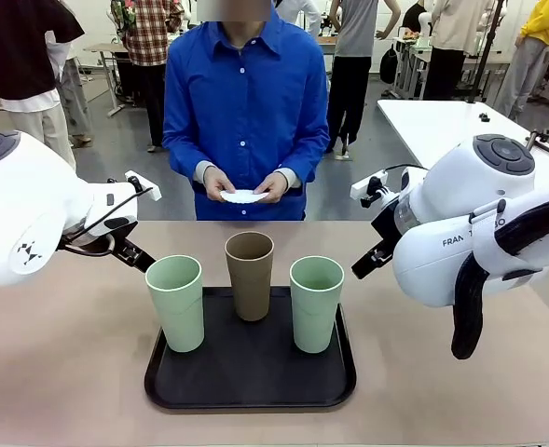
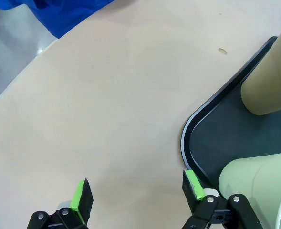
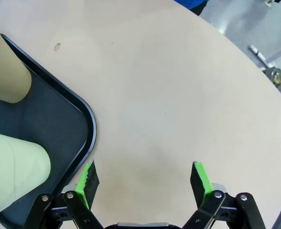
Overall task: Place coasters on the table and set cups on them.
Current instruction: Pick up one Reusable plastic cup and place it on a coaster set by the human.
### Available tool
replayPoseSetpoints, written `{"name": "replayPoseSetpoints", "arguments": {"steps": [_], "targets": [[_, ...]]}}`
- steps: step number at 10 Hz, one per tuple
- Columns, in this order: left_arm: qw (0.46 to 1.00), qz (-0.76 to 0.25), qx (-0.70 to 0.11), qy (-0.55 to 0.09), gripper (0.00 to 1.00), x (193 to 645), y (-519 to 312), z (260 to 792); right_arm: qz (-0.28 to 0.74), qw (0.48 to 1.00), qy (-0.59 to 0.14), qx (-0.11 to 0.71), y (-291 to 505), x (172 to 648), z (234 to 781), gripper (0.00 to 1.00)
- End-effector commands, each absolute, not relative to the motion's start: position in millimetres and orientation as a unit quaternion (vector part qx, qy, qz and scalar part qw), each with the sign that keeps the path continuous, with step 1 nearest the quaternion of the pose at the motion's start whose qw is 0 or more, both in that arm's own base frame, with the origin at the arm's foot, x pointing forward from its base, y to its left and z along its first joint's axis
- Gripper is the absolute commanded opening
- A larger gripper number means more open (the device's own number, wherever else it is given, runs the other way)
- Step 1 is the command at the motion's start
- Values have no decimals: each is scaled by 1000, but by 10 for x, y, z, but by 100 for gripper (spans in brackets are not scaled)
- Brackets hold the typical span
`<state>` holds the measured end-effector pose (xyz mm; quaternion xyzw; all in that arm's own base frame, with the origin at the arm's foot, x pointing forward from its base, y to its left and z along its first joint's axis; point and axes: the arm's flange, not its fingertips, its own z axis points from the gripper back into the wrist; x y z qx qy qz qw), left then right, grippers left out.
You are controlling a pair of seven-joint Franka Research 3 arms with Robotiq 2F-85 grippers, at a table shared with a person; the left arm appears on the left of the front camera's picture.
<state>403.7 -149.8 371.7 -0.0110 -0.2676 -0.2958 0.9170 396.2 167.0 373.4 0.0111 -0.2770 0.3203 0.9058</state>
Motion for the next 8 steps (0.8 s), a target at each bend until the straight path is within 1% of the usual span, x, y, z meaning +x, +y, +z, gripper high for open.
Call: {"name": "replayPoseSetpoints", "arguments": {"steps": [1,8], "targets": [[917,-296,-11,-268,100,4037,-1498,3717,320,906,-277,11,1670,3962,3734,100],[917,-296,-11,-268,100,4037,-1498,3717,320,906,-277,11,1670,3962,3734,100]]}}
